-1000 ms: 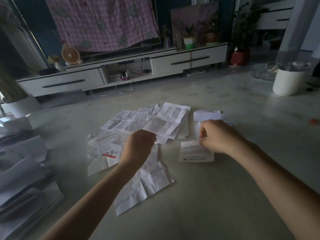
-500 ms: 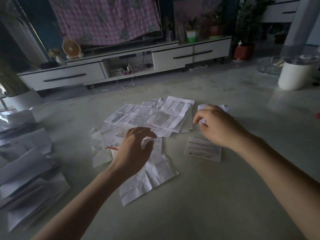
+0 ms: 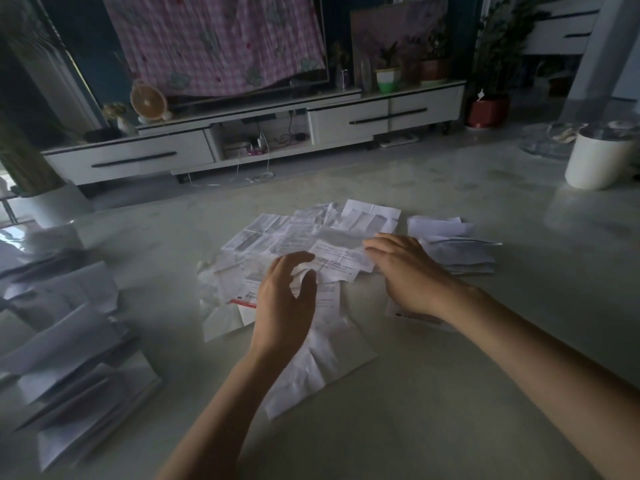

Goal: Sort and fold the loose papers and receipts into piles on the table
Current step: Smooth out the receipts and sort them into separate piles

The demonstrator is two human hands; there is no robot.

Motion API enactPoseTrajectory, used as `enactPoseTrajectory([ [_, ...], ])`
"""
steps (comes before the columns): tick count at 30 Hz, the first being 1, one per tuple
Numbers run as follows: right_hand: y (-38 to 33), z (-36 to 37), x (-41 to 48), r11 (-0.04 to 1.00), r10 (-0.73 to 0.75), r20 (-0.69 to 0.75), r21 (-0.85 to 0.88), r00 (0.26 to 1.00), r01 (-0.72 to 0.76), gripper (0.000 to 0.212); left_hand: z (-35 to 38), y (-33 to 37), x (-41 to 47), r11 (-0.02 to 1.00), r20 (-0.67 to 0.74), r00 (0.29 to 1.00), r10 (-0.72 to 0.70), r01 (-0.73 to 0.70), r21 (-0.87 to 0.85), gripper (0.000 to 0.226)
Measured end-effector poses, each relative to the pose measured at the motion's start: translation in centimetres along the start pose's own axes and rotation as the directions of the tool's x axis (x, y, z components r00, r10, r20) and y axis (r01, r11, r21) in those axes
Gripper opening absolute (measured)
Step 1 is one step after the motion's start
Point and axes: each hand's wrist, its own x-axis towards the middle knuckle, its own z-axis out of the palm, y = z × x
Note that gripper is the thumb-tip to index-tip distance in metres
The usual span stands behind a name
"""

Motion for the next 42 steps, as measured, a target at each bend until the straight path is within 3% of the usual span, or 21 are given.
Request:
enactPoseTrajectory([
  [4, -0.8, -1.2, -0.2, 0.971, 0.064, -0.175, 0.240, 0.982, -0.020, 0.056, -1.4, 0.2, 0.4, 0.965, -0.018, 0.988, -0.152, 0.144, -0.217, 0.021],
  [7, -2.3, -2.8, -0.4, 0.829, 0.183, -0.231, 0.559, 0.956, -0.024, 0.051, -3.2, -0.3, 1.4, 0.876, 0.027, 0.961, -0.277, 0.264, -0.403, 0.028],
  [8, -2.8, -3.5, -0.6, 0.732, 0.229, -0.231, 0.681, 0.946, -0.011, 0.048, -3.7, -0.6, 1.7, 0.828, 0.066, 0.945, -0.319, 0.312, -0.465, 0.030],
  [10, -3.8, -5.2, -0.9, 0.442, 0.296, -0.185, 0.896, 0.937, 0.037, 0.041, -4.5, -1.1, 2.1, 0.716, 0.142, 0.908, -0.395, 0.401, -0.571, 0.032],
  [12, -4.1, -6.5, -1.1, 0.134, 0.348, -0.120, 0.988, 0.930, 0.077, 0.035, -4.9, -1.2, 2.4, 0.593, 0.219, 0.872, -0.438, 0.463, -0.658, 0.035],
  [14, -3.5, -6.8, -1.1, -0.111, 0.368, -0.014, 0.992, 0.930, 0.059, 0.031, -5.3, -1.1, 2.5, 0.514, 0.265, 0.852, -0.452, 0.492, -0.702, 0.039],
  [16, -2.9, -6.0, -1.0, -0.235, 0.370, 0.113, 0.972, 0.922, -0.025, 0.028, -5.5, -1.1, 2.6, 0.503, 0.278, 0.843, -0.461, 0.506, -0.701, 0.038],
  [17, -2.8, -5.1, -1.0, -0.241, 0.367, 0.167, 0.967, 0.915, -0.080, 0.028, -5.6, -1.2, 2.6, 0.495, 0.277, 0.837, -0.471, 0.511, -0.703, 0.037],
  [19, -2.7, -3.0, -1.1, -0.162, 0.388, 0.236, 0.969, 0.891, -0.186, 0.030, -5.4, -1.2, 2.6, 0.476, 0.289, 0.826, -0.483, 0.525, -0.705, 0.034],
  [23, -2.9, -0.2, -0.8, 0.117, 0.367, 0.247, 0.944, 0.897, -0.308, 0.043, -4.7, -1.3, 2.2, 0.469, 0.301, 0.813, -0.498, 0.545, -0.695, 0.030],
  [26, -2.7, 0.4, -0.8, 0.671, 0.341, -0.023, 0.706, 0.940, -0.226, 0.045, -4.5, -1.3, 2.1, 0.582, 0.239, 0.845, -0.478, 0.509, -0.635, 0.024],
  [28, -2.5, 0.4, -0.8, 0.870, 0.231, -0.178, 0.478, 0.957, -0.121, 0.042, -4.5, -1.1, 2.0, 0.651, 0.181, 0.869, -0.461, 0.470, -0.596, 0.020],
  [30, -2.5, 0.1, -1.0, 0.907, 0.114, -0.141, 0.418, 0.983, -0.045, 0.050, -4.4, -1.0, 1.9, 0.700, 0.142, 0.884, -0.446, 0.443, -0.560, 0.020],
  [32, -2.8, -0.2, -1.1, 0.861, 0.003, 0.086, 0.507, 0.996, -0.047, 0.066, -4.1, -0.8, 1.8, 0.732, 0.133, 0.892, -0.432, 0.432, -0.527, 0.021],
  [35, -3.1, 0.4, -1.0, 0.860, -0.123, 0.330, 0.506, 0.936, -0.066, 0.086, -3.7, -0.6, 1.5, 0.753, 0.144, 0.900, -0.411, 0.424, -0.503, 0.021],
  [39, -2.8, 1.2, -1.1, 0.870, -0.116, 0.339, 0.489, 0.934, -0.069, 0.078, -3.2, -0.5, 1.2, 0.788, 0.155, 0.920, -0.361, 0.389, -0.476, 0.019],
  [42, -2.5, 1.0, -1.2, 0.902, -0.049, 0.248, 0.427, 0.968, -0.064, 0.055, -2.9, -0.4, 1.2, 0.821, 0.157, 0.933, -0.323, 0.359, -0.444, 0.021],
])
